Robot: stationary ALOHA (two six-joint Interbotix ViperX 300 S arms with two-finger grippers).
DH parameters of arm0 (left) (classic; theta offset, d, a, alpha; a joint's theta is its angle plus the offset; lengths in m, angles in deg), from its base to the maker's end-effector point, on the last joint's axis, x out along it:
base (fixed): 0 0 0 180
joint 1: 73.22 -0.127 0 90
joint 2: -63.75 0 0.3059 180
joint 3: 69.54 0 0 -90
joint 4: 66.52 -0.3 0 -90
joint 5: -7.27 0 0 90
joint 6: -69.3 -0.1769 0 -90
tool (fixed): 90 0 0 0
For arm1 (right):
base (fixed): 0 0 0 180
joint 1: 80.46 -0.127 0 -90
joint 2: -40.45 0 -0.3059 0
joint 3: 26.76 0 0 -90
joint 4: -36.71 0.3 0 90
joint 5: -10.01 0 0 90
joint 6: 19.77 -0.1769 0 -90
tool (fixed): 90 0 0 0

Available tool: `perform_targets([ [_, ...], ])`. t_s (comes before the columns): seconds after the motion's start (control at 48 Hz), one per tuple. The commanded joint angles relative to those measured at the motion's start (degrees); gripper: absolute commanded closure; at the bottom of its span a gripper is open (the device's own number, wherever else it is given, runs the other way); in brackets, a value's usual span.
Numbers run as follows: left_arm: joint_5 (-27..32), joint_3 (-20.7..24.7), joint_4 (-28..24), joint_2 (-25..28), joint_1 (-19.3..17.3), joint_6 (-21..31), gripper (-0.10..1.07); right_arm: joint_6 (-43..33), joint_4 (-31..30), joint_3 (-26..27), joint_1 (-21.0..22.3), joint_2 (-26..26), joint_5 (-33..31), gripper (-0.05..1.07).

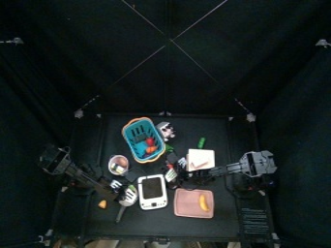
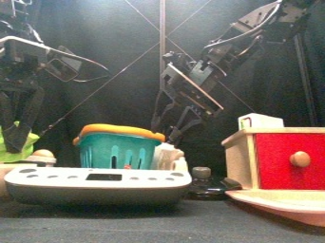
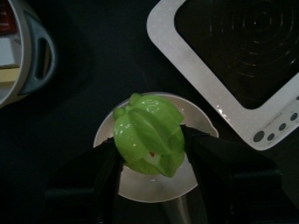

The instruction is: Place starfruit on plate

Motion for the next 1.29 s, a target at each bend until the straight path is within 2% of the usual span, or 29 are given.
perform_targets([
  [0.0, 0.2, 1.1, -0.8, -1.1, 0.2, -0.3, 0.28, 0.1, -0.2, 0.8, -0.2, 2.2, -0.4, 0.11],
  [0.125, 0.1, 2.2, -3.3, -3.3, 0.9, -2.7, 0.28, 0.0, -0.1, -1.0, -1.1, 4.2, -1.7, 0.11],
  [0.312, -2.5, 4.7, -8.5, -3.9, 1.1, -10.1, 0.28, -0.3, 1.5, -5.1, -3.9, 9.8, -5.8, 0.11],
  [0.521, -9.3, 8.5, -10.5, 0.8, 0.1, -17.4, 0.28, -0.4, 1.9, -6.9, -7.9, 13.4, -11.0, 0.11],
  [0.729, -14.1, 14.2, -13.4, 6.1, -2.4, -23.5, 0.28, 0.0, 1.1, -7.4, -9.3, 15.0, -16.5, 0.11],
  [1.062, -17.2, 23.2, -18.5, 14.2, -5.4, -26.5, 0.28, -1.1, 1.4, -12.0, -13.4, 21.4, -23.5, 0.11],
  [1.271, -23.7, 29.3, -21.0, 20.1, -6.8, -26.8, 0.28, -1.1, 1.4, -13.5, -14.9, 23.5, -26.0, 0.11],
])
